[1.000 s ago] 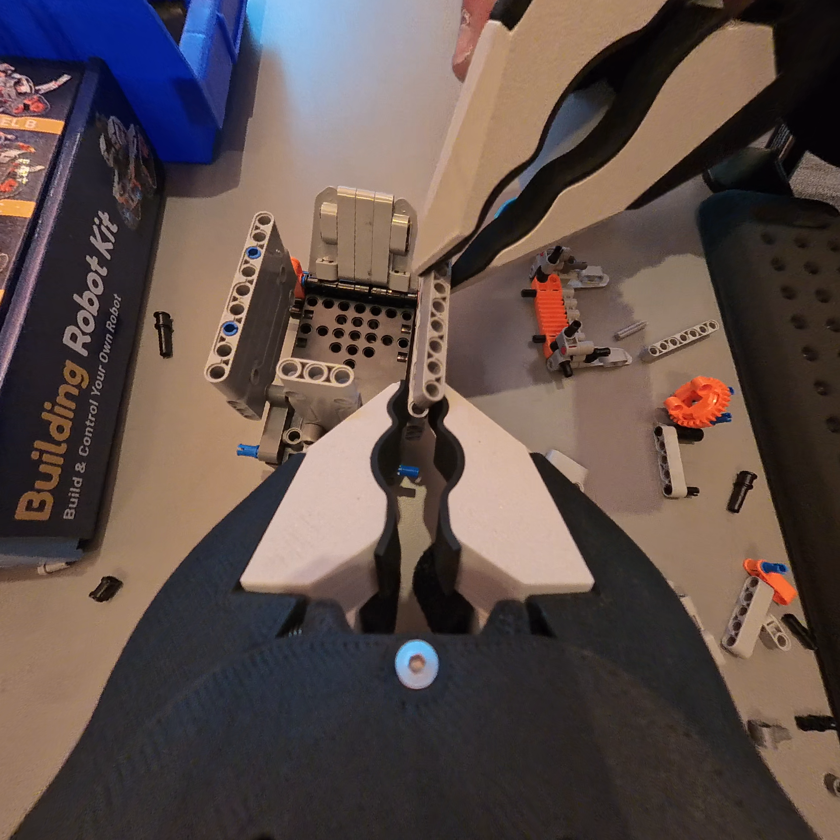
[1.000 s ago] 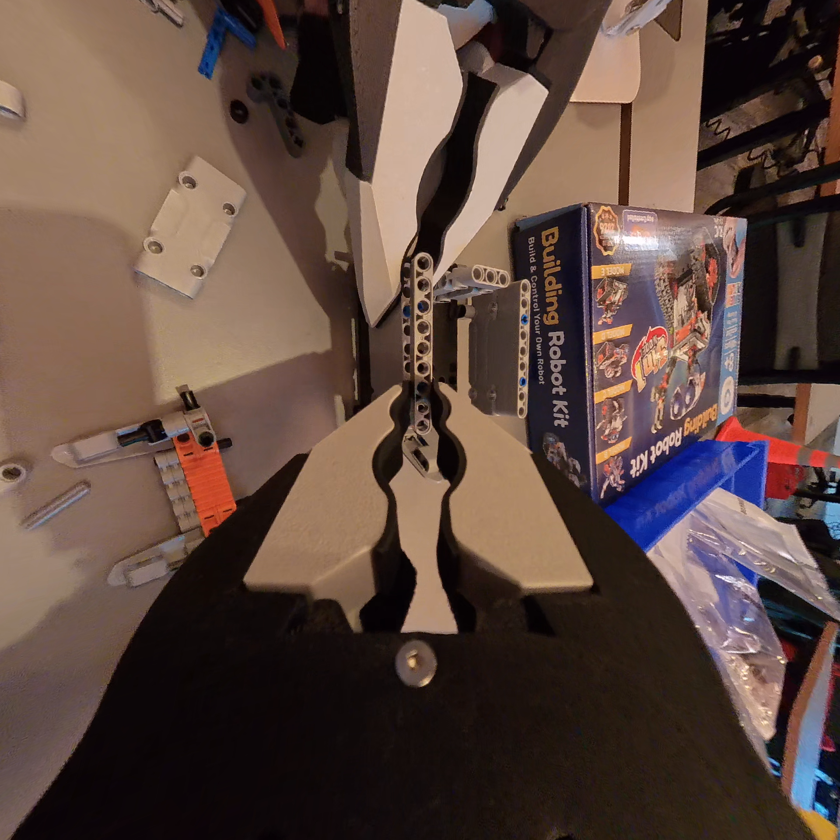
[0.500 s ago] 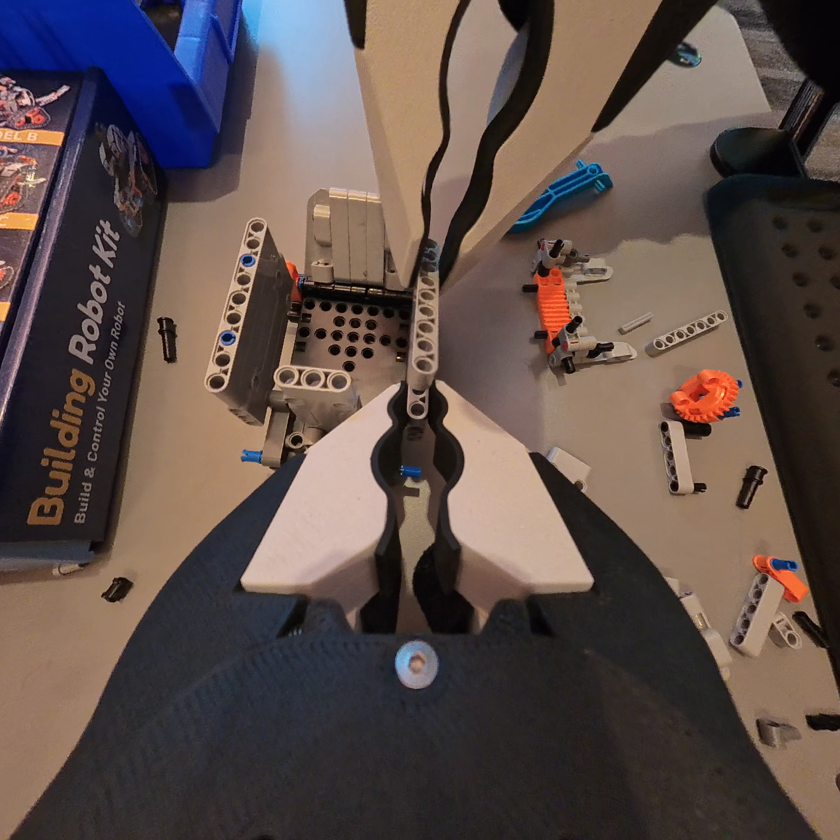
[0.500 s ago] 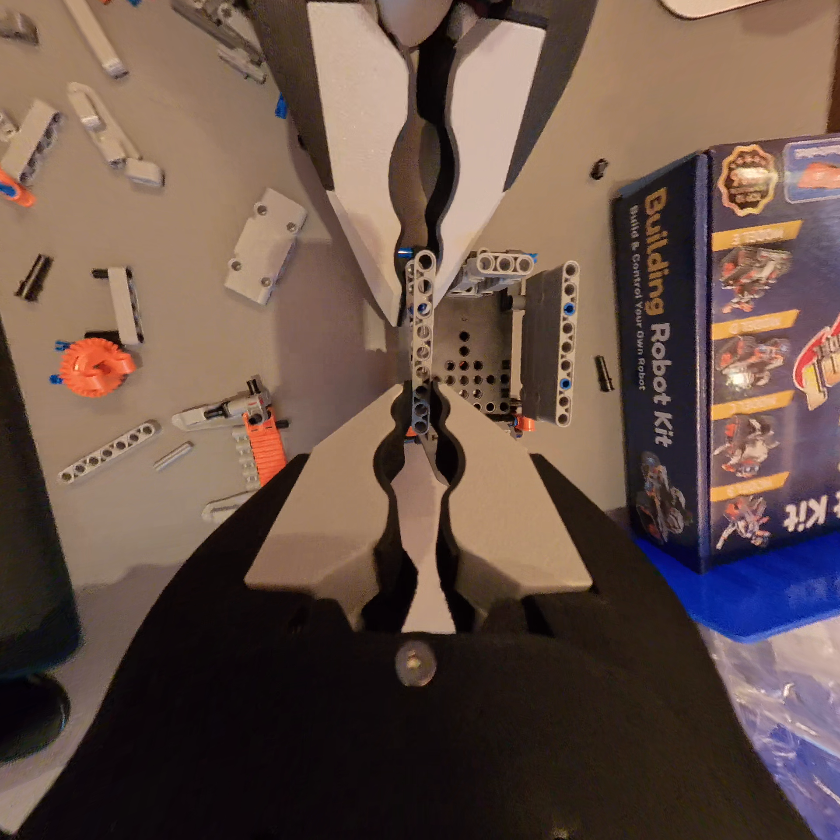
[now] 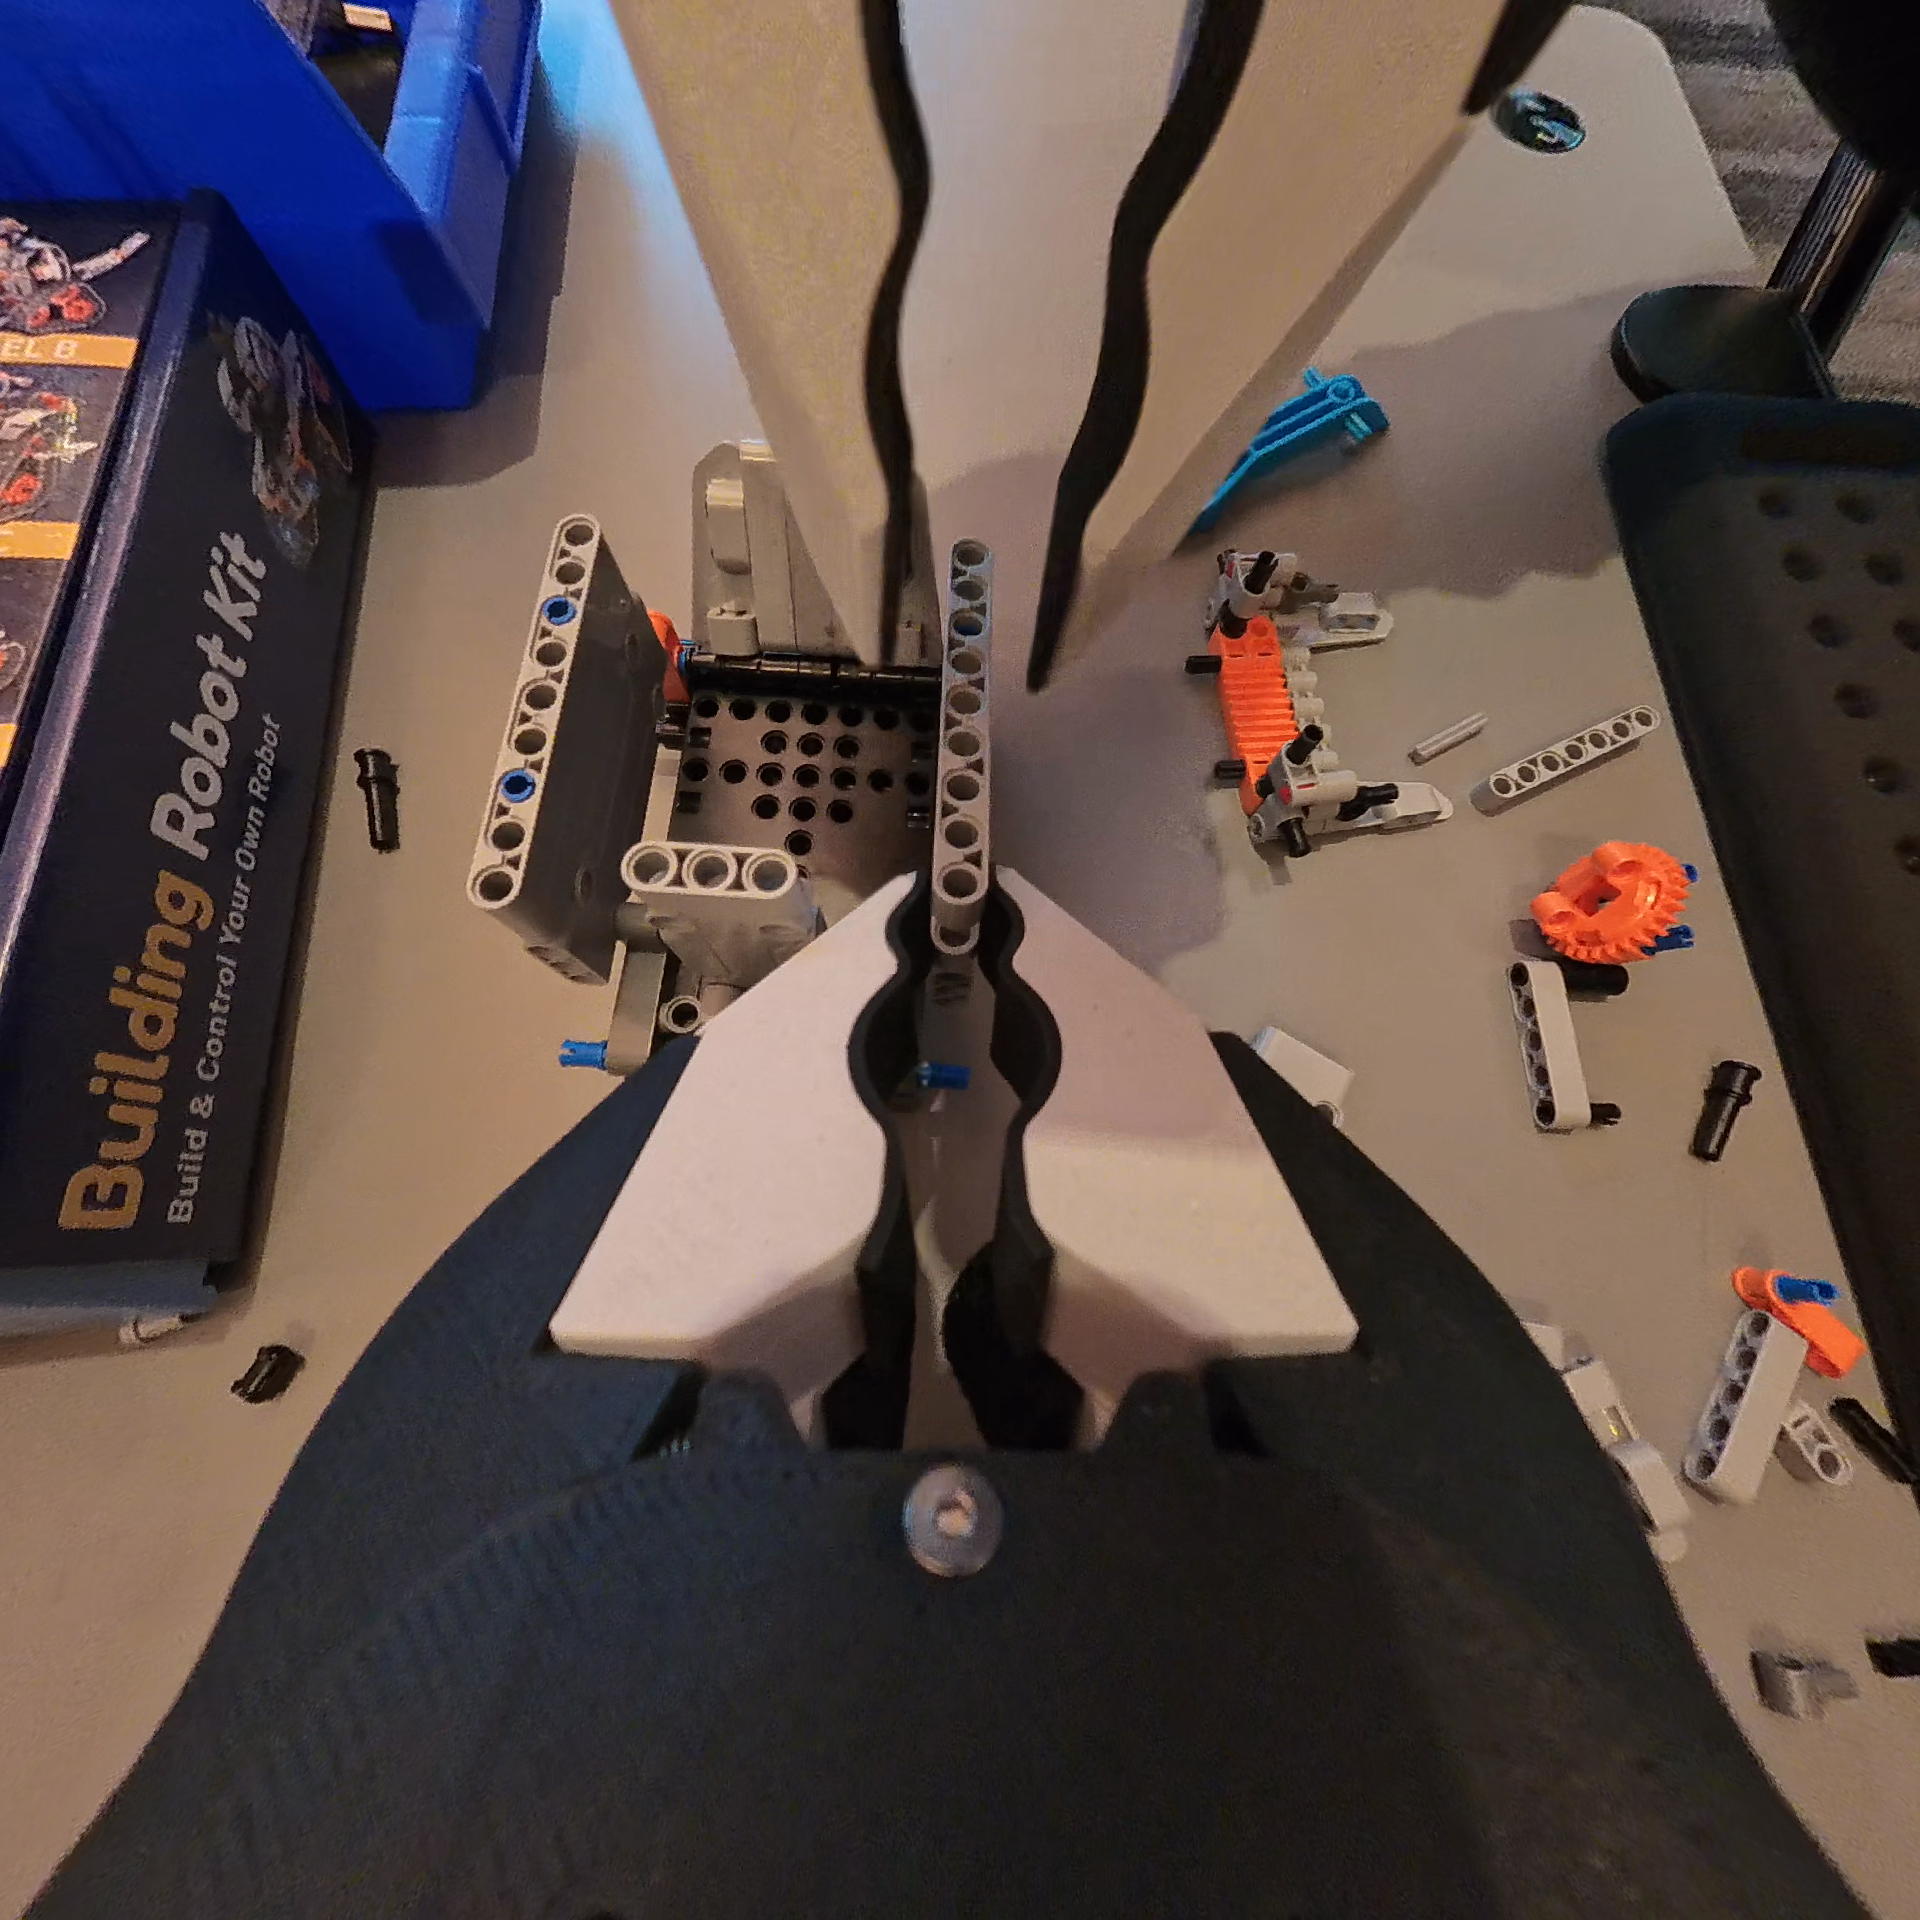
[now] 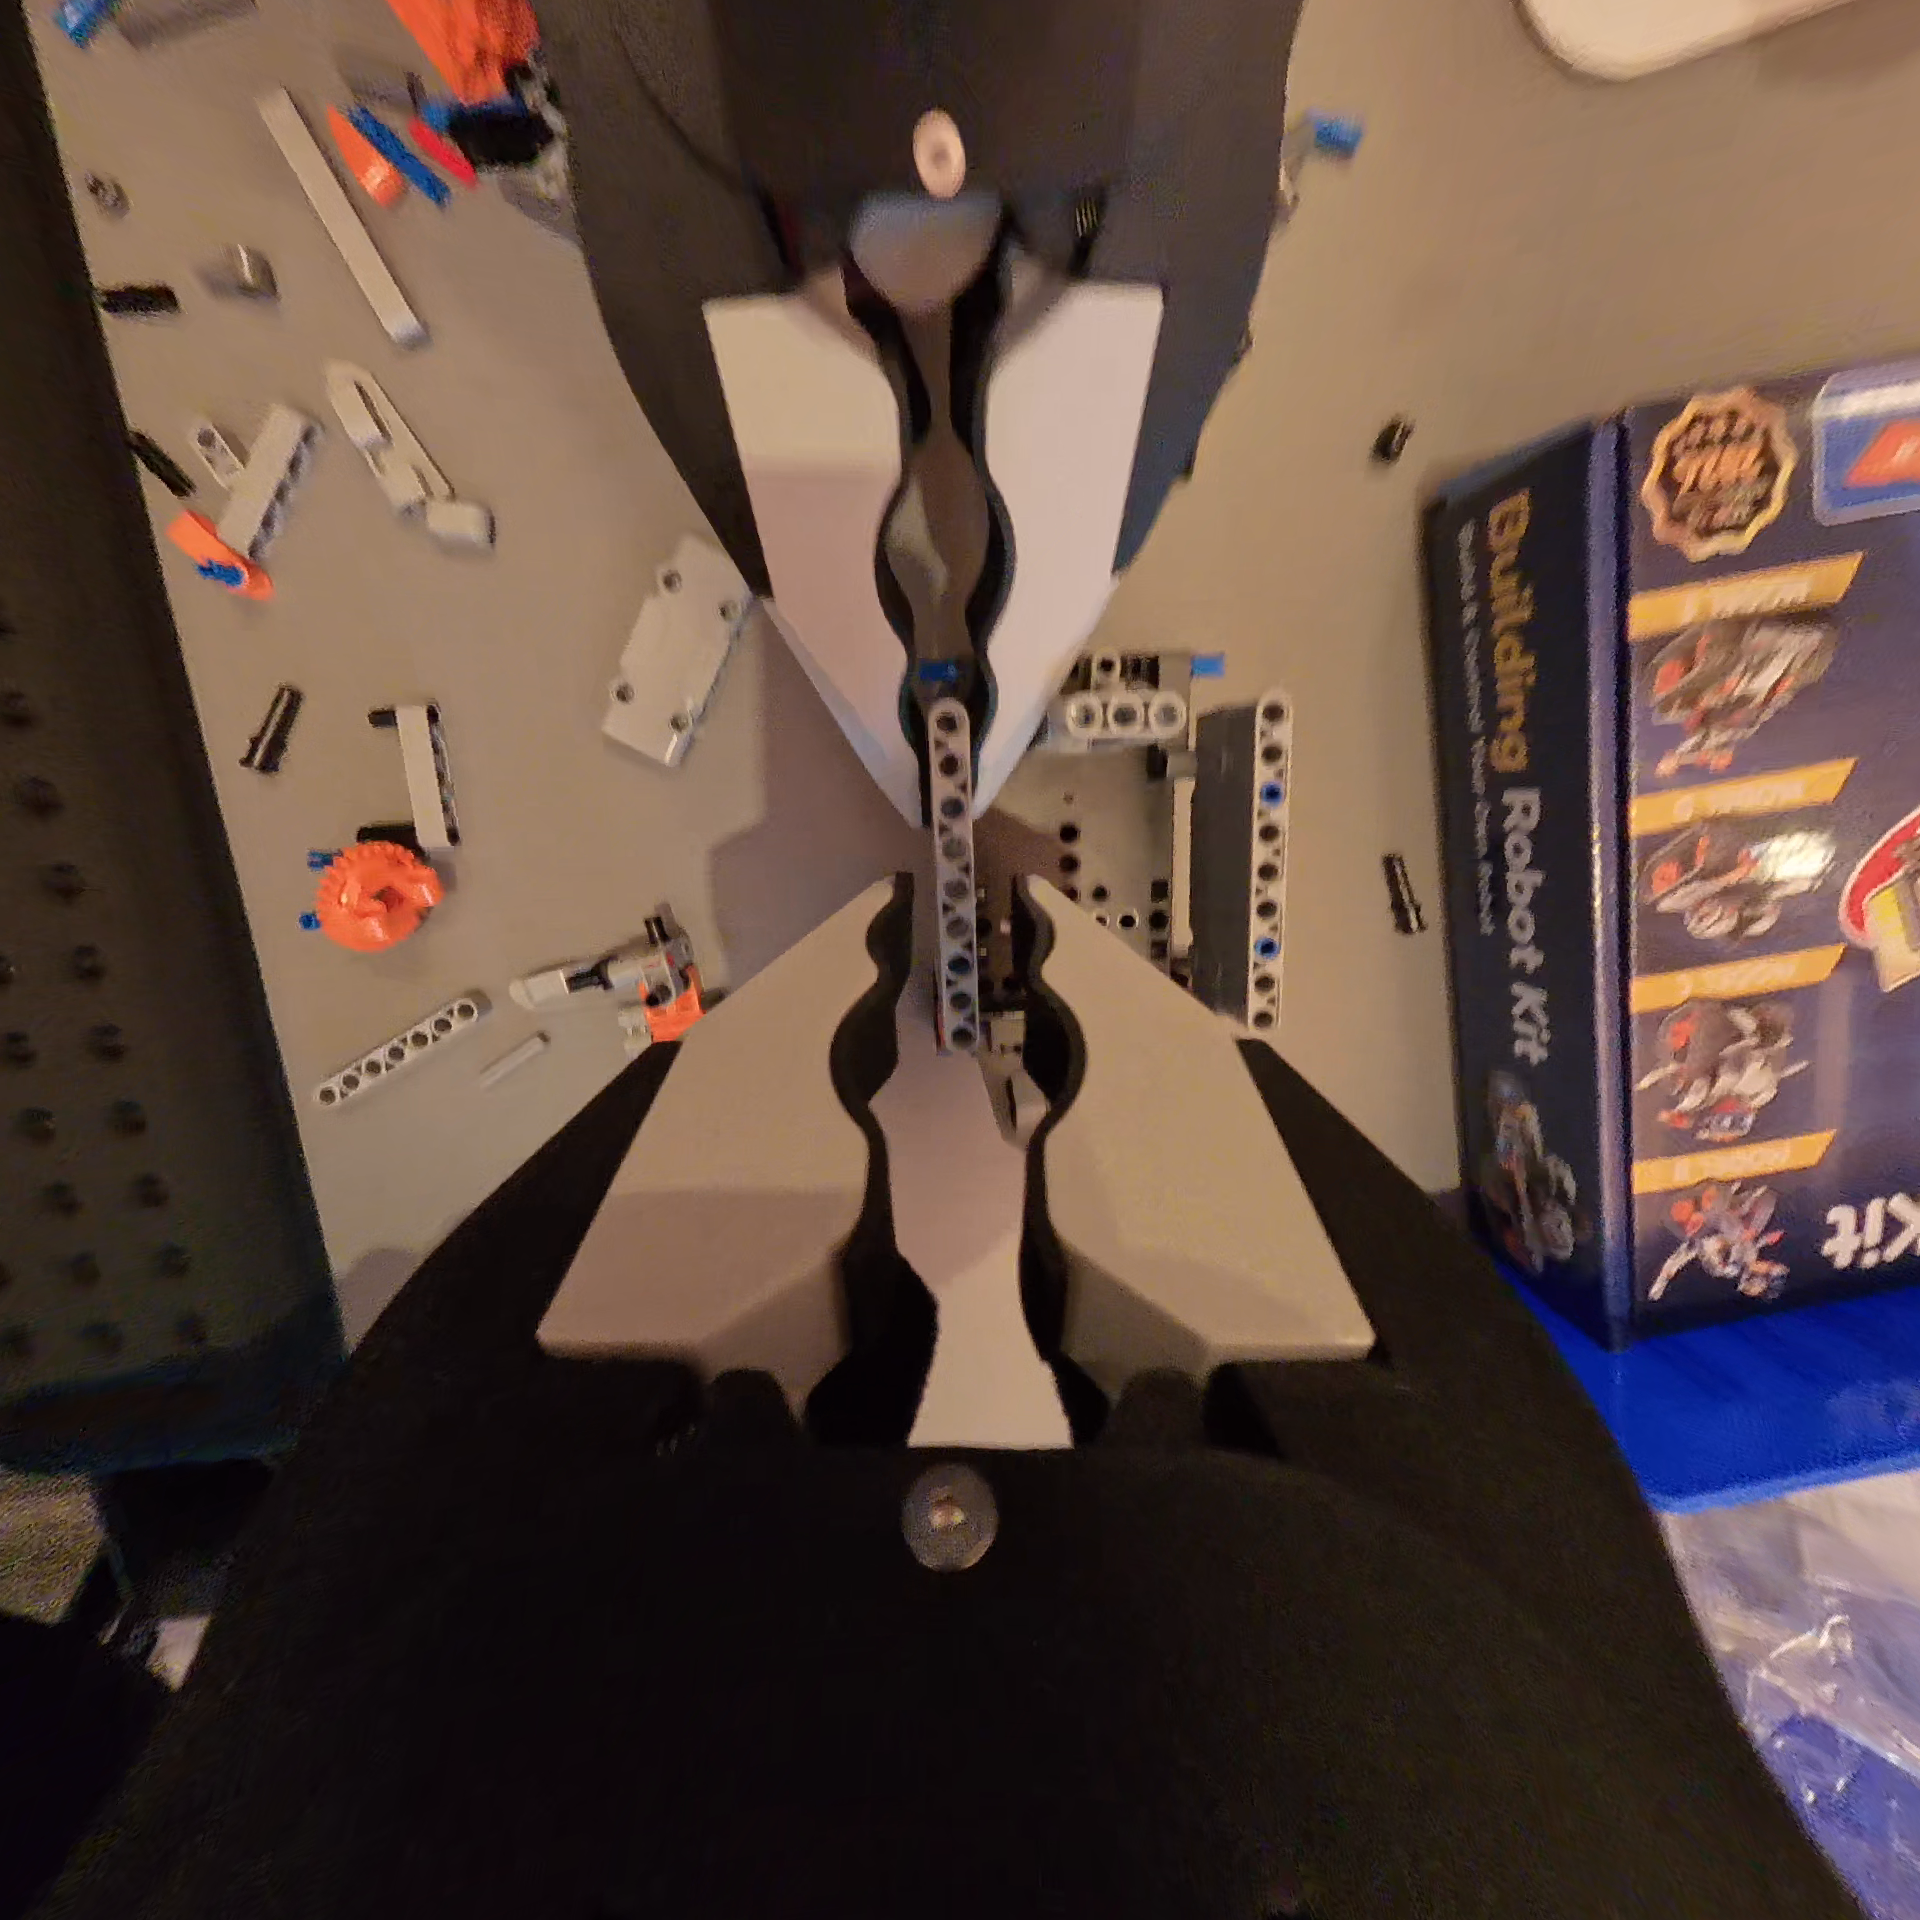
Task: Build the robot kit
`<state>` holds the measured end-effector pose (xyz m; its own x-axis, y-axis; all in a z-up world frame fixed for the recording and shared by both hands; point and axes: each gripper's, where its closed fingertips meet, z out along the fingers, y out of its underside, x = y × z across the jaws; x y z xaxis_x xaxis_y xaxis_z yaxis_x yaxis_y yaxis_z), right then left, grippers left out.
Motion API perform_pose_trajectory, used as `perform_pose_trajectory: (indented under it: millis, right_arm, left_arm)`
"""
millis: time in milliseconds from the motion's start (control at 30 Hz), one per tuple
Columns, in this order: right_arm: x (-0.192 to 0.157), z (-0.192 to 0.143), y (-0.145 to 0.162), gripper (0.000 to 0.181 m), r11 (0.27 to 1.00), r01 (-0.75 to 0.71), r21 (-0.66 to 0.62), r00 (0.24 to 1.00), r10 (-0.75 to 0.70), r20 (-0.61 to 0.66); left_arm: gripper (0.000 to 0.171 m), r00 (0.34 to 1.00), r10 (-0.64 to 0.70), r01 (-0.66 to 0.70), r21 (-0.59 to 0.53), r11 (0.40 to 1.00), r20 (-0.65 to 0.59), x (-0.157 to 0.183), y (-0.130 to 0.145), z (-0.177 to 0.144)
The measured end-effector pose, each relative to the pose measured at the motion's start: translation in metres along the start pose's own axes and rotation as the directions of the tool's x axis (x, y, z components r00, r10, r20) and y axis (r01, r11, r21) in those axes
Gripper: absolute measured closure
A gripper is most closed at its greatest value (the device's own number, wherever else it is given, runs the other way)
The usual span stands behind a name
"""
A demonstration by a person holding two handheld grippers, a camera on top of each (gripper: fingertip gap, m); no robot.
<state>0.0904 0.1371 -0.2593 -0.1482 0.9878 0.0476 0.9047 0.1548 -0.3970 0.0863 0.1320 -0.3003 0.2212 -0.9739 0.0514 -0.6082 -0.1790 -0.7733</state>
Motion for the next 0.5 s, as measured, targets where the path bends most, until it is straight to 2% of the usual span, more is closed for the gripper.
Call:
perform_pose_trajectory:
  millis: [100, 267, 367, 500]
  right_arm:
    - [0.000, 0.013, -0.001, 0.174, 0.999, 0.036, -0.033, 0.999, -0.037, -0.023]
    - [-0.003, 0.019, -0.002, 0.176, 1.000, 0.004, 0.022, 1.000, -0.004, -0.009]
    - [-0.004, 0.018, 0.001, 0.176, 0.999, 0.015, -0.041, 1.000, -0.016, -0.012]
    - [-0.005, 0.022, 0.006, 0.176, 0.995, -0.026, -0.097, 0.997, 0.032, 0.063]
  left_arm:
    - [0.166, 1.000, -0.004, 0.004, 0.004, 1.000, -0.004, 0.001, -0.001, 0.000]
    - [0.167, 0.999, 0.027, -0.027, -0.022, 0.999, 0.029, 0.000, 0.001, 0.000]
    - [0.168, 0.999, 0.034, -0.033, -0.033, 0.999, 0.035, 0.002, -0.001, 0.003]
    - [0.168, 0.996, 0.060, -0.056, -0.051, 0.997, 0.071, 0.002, -0.003, 0.006]
